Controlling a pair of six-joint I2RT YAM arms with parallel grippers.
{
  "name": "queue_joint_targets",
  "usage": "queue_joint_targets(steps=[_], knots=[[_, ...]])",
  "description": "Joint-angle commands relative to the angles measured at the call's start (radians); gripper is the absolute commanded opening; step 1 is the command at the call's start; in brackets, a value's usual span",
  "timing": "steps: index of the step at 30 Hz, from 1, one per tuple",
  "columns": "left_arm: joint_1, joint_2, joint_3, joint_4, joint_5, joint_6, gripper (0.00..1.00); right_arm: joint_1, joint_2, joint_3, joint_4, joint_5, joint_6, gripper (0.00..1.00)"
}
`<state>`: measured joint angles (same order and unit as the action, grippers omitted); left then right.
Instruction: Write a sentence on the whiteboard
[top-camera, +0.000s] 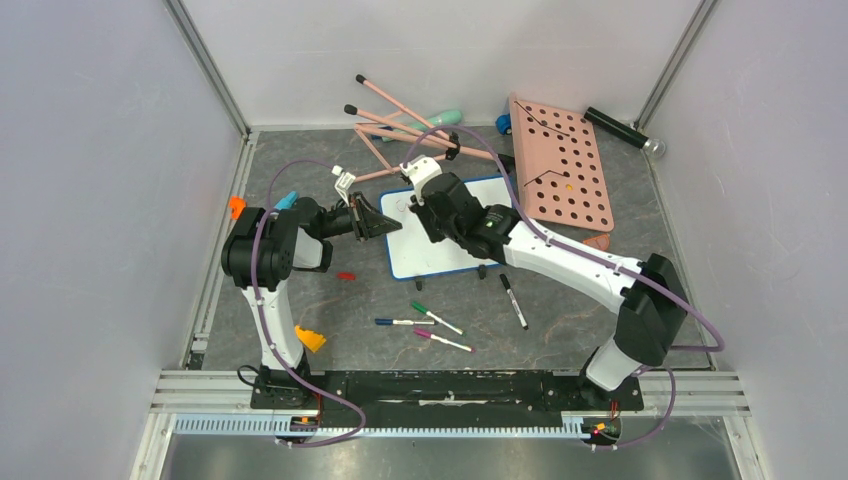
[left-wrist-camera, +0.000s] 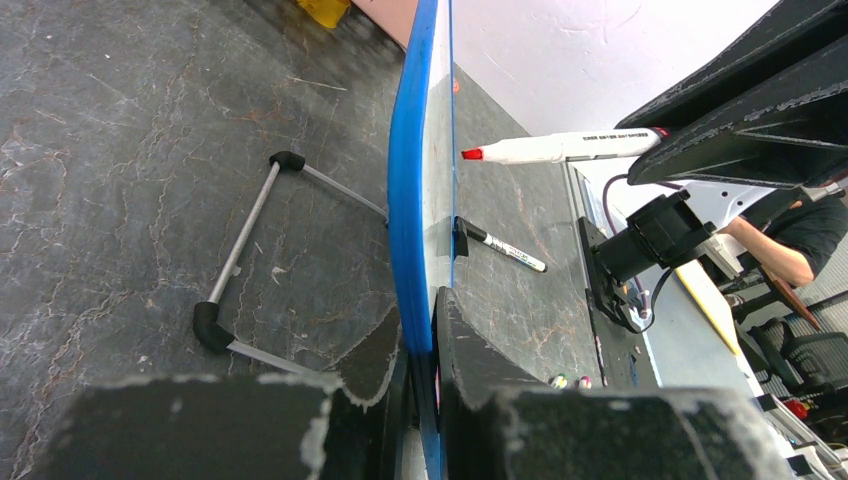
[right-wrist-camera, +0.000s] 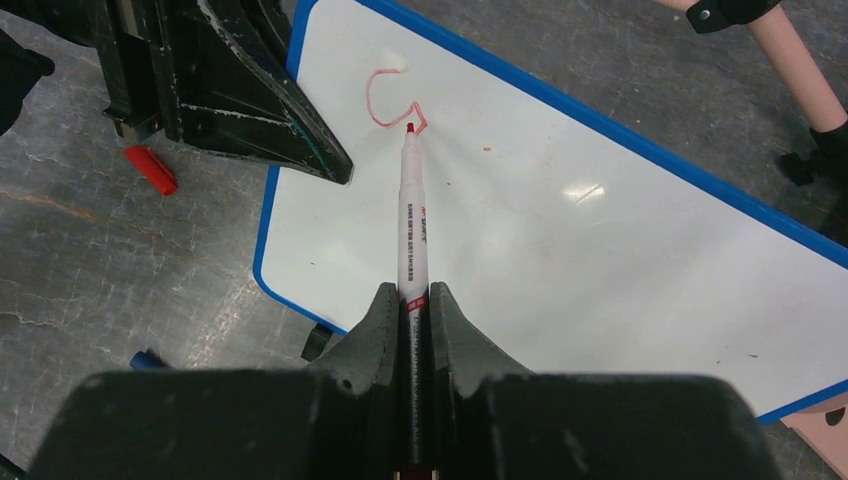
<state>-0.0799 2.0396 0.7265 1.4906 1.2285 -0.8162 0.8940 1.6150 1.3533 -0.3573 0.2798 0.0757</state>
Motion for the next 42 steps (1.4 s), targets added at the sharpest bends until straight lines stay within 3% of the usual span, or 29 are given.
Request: queue_joint_targets(steps=[1, 14, 42], knots=[[0.016, 0.018, 0.012, 0.066, -0.050, 0.091, 0.02, 0.005, 0.023, 0.063, 0.032, -0.023, -0.018, 0.00], [0.016, 0.018, 0.012, 0.066, -0.050, 0.094, 0.02, 0.006, 0.068, 0.095, 0.034, -0.025, -0.018, 0.00], [0.016, 0.016, 0.010, 0.066, -0.048, 0.095, 0.02, 0.002, 0.051, 0.067, -0.030, 0.123, 0.008, 0.00]])
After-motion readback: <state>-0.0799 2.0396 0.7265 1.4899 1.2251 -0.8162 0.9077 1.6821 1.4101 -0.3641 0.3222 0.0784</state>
